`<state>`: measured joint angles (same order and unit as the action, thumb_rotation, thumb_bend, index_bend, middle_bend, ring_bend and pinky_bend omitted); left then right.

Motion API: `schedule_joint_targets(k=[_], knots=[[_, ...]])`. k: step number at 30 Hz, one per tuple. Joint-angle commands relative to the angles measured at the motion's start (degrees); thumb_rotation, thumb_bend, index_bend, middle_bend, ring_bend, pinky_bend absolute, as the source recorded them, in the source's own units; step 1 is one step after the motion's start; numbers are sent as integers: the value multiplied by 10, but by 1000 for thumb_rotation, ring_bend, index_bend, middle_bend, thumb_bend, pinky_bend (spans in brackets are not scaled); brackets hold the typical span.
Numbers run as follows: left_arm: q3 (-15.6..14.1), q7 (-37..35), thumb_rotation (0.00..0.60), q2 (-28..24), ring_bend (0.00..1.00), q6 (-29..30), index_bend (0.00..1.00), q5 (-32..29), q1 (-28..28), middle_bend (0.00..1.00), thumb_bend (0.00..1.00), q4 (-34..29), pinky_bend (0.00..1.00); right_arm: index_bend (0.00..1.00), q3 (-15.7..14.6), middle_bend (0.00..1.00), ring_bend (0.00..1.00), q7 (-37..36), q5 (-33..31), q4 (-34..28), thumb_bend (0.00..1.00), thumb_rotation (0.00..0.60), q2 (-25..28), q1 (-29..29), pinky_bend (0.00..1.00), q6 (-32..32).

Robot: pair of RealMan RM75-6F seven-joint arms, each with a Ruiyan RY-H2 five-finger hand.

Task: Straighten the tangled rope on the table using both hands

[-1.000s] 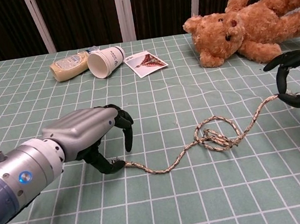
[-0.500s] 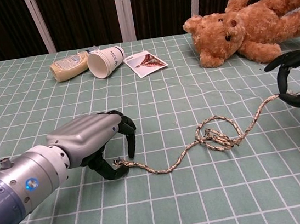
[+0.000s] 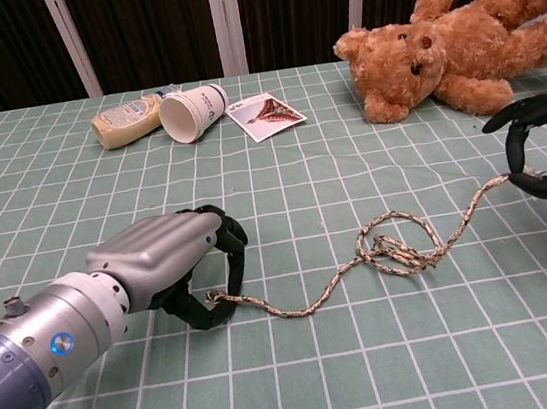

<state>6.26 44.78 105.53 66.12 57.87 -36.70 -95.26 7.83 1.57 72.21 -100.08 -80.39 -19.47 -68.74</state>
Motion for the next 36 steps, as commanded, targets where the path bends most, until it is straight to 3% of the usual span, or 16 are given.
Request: schedule_joint_targets(k=[1,7,13,27,36], knots=[[-2,-1,600,0,0,2,605,2,0,187,510,3,0,668,0,214,0,0,0,0,480,600,0,0,0,0],[-2,-7,600,-10,0,9,606,4,4,188,520,2,0,668,1,214,0,-2,-3,1,479,600,2,1,0,0],[0,-32,600,-52,0,19,607,18,14,189,521,-16,0,668,7,215,0,-6,-9,5,480,600,10,3,0,-3],[-6,-189,600,-247,0,52,614,83,80,199,522,-81,0,668,15,216,0,-16,-24,4,479,600,48,24,0,-25],[-33,-308,600,-324,0,75,618,131,133,203,521,-65,0,668,5,215,0,-22,-21,3,479,600,75,44,0,-40]])
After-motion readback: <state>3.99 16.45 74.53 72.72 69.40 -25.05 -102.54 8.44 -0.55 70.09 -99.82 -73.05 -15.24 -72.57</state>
